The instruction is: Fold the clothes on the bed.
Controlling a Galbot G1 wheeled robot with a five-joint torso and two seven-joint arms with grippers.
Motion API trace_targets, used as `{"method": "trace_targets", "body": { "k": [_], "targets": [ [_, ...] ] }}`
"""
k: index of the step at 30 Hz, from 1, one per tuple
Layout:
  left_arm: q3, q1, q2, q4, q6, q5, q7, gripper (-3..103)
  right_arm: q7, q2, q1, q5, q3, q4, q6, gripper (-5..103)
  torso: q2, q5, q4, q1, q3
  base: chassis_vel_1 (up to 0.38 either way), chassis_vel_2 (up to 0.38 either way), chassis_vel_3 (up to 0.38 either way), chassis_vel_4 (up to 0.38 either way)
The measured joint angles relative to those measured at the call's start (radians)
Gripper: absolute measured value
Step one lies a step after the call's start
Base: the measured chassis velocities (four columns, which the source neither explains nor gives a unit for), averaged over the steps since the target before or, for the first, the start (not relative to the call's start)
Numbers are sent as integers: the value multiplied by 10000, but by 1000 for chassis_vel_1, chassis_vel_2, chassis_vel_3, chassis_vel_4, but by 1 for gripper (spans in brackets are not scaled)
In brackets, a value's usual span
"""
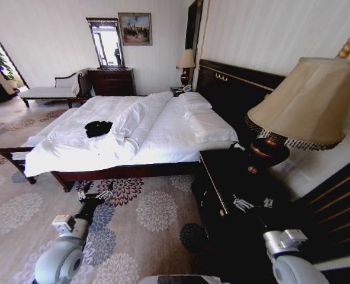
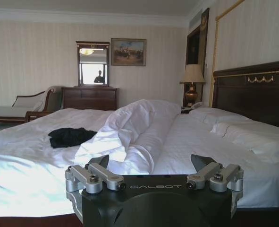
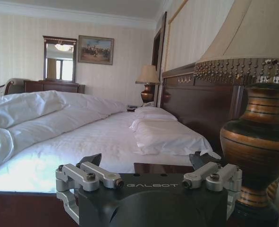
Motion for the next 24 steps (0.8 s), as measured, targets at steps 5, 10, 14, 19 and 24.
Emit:
{"method": "trace_targets", "body": {
  "k": [5, 10, 14, 19, 24],
  "targets": [
    [-48, 14, -97, -12, -40, 2, 111, 99, -37, 132, -210, -344, 67, 101, 161, 100, 0, -1, 1, 0, 0, 0, 0, 0, 0],
    [-22, 99, -72, -24, -67, -8, 144, 99, -63, 517, -430, -807, -93, 112, 361, 100, 1, -1, -2, 0, 0, 0, 0, 0, 0],
    [54, 310, 42, -91, -76, 60, 154, 99, -80, 825, -450, -1070, -334, 13, 523, 100, 0, 1, 0, 0, 0, 0, 0, 0, 0],
    [179, 390, 62, -106, -87, 133, 155, 99, -83, 884, -369, -1123, -428, -57, 536, 100, 1, 0, 1, 0, 0, -22, 31, 15, -17],
    [265, 432, 12, -73, -102, 218, 153, 99, -86, 817, -359, -1060, -348, -57, 539, 100, 1, 0, 0, 0, 0, -55, 54, 70, -56]
  ]
}}
